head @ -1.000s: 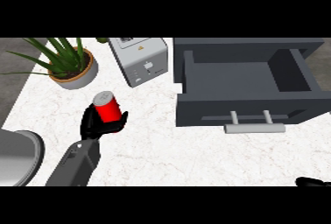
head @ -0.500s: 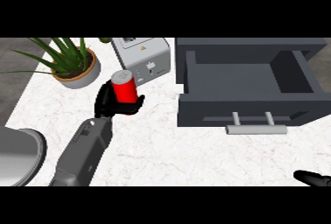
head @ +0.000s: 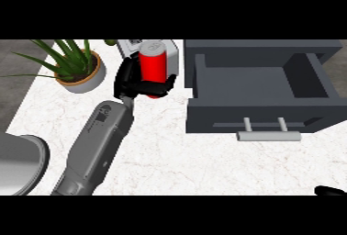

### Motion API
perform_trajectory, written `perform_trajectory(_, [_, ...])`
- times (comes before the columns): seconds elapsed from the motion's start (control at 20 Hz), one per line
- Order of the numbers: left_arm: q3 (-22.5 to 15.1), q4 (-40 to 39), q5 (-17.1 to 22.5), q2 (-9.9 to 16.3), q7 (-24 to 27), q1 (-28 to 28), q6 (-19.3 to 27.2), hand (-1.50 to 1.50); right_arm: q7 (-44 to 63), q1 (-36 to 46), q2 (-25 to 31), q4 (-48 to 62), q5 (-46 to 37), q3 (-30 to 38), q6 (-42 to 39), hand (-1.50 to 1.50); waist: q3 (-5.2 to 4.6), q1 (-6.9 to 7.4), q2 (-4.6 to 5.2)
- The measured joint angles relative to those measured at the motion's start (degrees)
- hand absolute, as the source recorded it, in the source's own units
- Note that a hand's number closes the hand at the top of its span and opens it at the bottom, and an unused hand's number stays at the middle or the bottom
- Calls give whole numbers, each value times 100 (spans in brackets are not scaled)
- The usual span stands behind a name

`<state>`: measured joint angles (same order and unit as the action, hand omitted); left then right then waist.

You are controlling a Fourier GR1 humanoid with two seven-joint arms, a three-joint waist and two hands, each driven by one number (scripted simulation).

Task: Pick up the can, place it into the drawer and close the drawer

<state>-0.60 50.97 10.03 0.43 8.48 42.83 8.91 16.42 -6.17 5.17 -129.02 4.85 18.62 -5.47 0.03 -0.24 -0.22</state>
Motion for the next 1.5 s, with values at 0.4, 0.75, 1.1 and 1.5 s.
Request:
perform_trajectory(0.4, [-338,501,58,-14,-1214,1033,675,150,248,284,159,24,70,76,52,-150,-2,-26,13])
perform_trajectory(0.75, [-579,303,48,-32,-1981,2088,1164,150,161,129,32,-66,-10,0,48,-150,1,-77,24])
perform_trajectory(1.1, [-607,-748,331,-40,-2073,3245,1380,150,180,298,57,10,-62,-54,86,-150,3,-157,52])
perform_trajectory(1.5, [-1054,-1846,859,-42,-1932,4124,1696,150,422,628,205,-10,63,-27,130,-150,7,-306,84])
